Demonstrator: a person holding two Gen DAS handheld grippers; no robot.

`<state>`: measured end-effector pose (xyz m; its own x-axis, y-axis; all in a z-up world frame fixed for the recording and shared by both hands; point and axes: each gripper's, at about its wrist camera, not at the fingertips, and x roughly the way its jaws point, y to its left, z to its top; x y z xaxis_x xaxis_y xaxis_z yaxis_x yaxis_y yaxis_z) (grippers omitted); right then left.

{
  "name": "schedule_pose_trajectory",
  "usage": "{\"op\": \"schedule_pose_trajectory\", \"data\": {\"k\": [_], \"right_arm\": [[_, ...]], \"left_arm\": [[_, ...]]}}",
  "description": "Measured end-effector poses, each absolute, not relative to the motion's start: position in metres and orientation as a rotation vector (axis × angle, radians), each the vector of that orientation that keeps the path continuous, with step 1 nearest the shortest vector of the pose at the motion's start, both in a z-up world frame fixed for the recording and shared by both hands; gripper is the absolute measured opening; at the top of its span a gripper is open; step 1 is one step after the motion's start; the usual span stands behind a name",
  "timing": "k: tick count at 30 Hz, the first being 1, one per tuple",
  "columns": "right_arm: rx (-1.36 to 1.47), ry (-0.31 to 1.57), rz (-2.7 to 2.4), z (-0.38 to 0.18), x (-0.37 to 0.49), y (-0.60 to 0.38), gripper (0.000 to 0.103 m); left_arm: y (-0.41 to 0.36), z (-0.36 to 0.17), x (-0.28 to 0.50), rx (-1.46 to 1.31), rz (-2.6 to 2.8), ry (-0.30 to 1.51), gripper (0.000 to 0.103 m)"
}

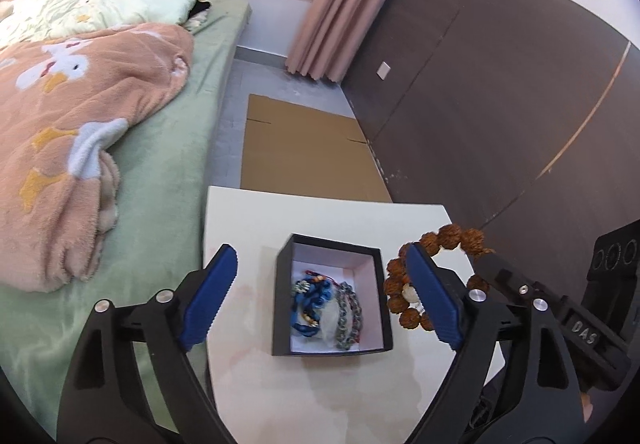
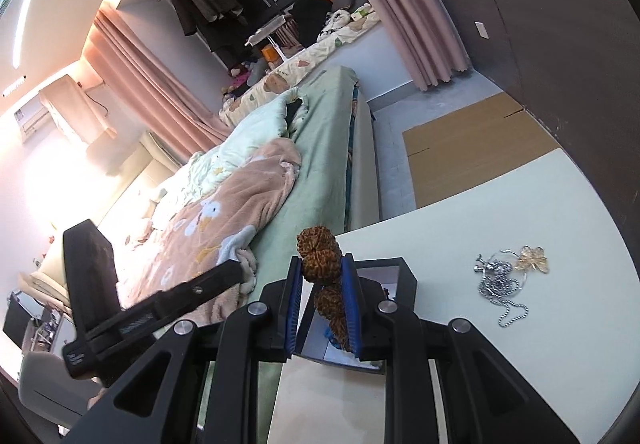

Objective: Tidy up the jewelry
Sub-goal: 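Place the grey beaded strand in the box while the right tool carries the brown bead bracelet there, then move both open tools back toward the silver chains on the table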

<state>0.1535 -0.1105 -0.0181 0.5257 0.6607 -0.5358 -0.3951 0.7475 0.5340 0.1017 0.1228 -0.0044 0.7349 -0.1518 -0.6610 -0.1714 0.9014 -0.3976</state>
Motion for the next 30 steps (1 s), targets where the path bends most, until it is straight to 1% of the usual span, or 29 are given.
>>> {"op": "schedule_pose_trajectory", "data": {"k": [4, 6, 7, 8, 9, 17, 20, 23, 24, 26, 27, 29, 30], "right_arm": [[0.35, 0.824, 0.649, -0.028, 0.159, -0.093, 0.02], [0.349, 0.841, 0.672, -0.034, 0.161, -0.083, 0.024], [0.354, 0.855, 0.688, -0.036, 0.162, -0.079, 0.045], [0.362, 0.874, 0.701, -0.038, 0.163, -0.077, 0.058], [0.371, 0.855, 0.693, -0.037, 0.161, -0.078, 0.065], [0.38, 0.853, 0.641, -0.033, 0.159, -0.102, 0.064], [0.376, 0.865, 0.605, -0.035, 0.157, -0.116, 0.066], [0.353, 0.889, 0.571, -0.038, 0.154, -0.128, 0.072], [0.349, 0.891, 0.562, -0.038, 0.154, -0.134, 0.075], [0.352, 0.894, 0.535, -0.039, 0.153, -0.147, 0.081], [0.354, 0.896, 0.518, -0.039, 0.153, -0.154, 0.083], [0.365, 0.902, 0.496, -0.04, 0.154, -0.167, 0.084], [0.37, 0.909, 0.488, -0.04, 0.156, -0.173, 0.086]], "left_arm": [[0.138, -0.005, 0.098, -0.495, 0.033, 0.746, 0.087], [0.144, -0.005, 0.097, -0.504, 0.037, 0.74, 0.087], [0.145, -0.004, 0.097, -0.508, 0.04, 0.738, 0.087], [0.148, -0.004, 0.096, -0.514, 0.045, 0.735, 0.087], [0.15, -0.005, 0.096, -0.52, 0.049, 0.734, 0.087], [0.147, -0.008, 0.097, -0.508, 0.042, 0.748, 0.087], [0.14, -0.009, 0.1, -0.49, 0.029, 0.756, 0.087], [0.128, -0.01, 0.103, -0.462, 0.014, 0.769, 0.087], [0.124, -0.01, 0.104, -0.454, 0.008, 0.773, 0.088], [0.115, -0.011, 0.104, -0.437, -0.003, 0.779, 0.094], [0.109, -0.011, 0.105, -0.424, -0.009, 0.778, 0.094], [0.1, -0.01, 0.107, -0.406, -0.018, 0.78, 0.095], [0.094, -0.011, 0.109, -0.4, -0.027, 0.783, 0.095]]}}
